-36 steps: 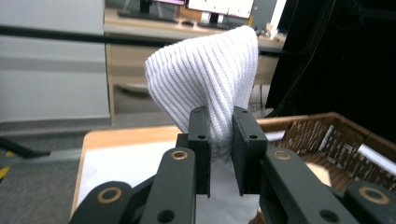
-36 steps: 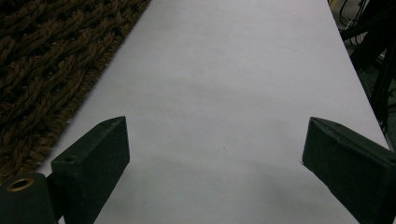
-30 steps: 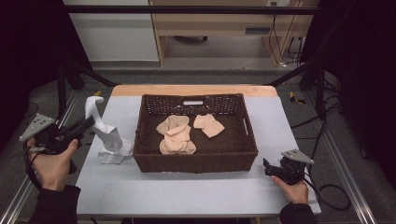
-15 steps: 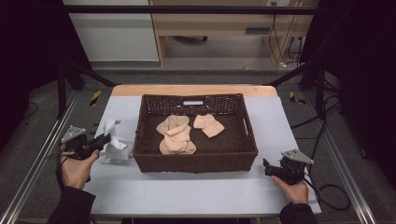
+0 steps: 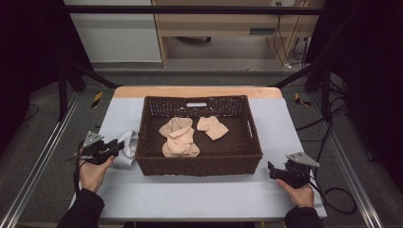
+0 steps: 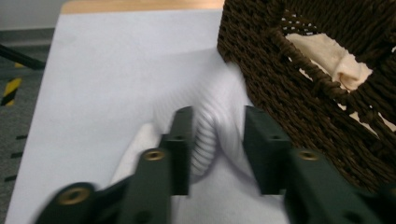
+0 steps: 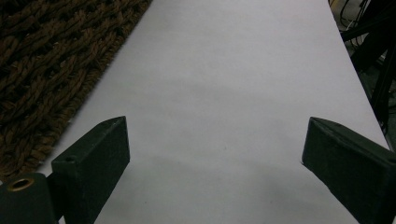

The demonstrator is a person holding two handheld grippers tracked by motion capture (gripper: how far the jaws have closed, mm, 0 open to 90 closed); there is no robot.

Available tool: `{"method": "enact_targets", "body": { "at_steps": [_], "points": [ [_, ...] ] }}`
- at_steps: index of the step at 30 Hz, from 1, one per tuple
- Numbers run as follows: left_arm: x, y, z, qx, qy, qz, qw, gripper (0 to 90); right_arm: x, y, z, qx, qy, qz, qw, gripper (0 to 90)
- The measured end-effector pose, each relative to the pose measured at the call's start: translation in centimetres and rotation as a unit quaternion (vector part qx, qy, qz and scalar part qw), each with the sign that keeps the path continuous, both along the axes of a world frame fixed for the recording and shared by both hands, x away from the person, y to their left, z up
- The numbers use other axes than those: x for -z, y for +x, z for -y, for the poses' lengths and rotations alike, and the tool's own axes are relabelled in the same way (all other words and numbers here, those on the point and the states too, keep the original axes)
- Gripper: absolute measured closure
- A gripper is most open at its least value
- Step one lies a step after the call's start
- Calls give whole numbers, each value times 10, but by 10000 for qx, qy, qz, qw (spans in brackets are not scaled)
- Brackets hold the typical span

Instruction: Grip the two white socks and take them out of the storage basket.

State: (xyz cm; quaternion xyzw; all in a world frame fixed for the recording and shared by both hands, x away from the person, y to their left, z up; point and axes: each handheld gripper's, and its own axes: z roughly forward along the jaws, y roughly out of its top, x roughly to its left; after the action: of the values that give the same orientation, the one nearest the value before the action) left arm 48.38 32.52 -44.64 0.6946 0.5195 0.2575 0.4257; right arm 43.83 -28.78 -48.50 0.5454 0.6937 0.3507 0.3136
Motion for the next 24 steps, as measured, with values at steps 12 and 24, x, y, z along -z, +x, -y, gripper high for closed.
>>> {"method": "enact_targets", "body": {
  "at_steps": [12,24],
  "points": [
    [-9,-39,-21,1,-246,404,9989,220,0,-1,0,5,-18,3,10000,76],
    [16,-71,-38,95,-2,-187,9998,171,-3,-5,3,0,90,79,9999,73]
  ]
}}
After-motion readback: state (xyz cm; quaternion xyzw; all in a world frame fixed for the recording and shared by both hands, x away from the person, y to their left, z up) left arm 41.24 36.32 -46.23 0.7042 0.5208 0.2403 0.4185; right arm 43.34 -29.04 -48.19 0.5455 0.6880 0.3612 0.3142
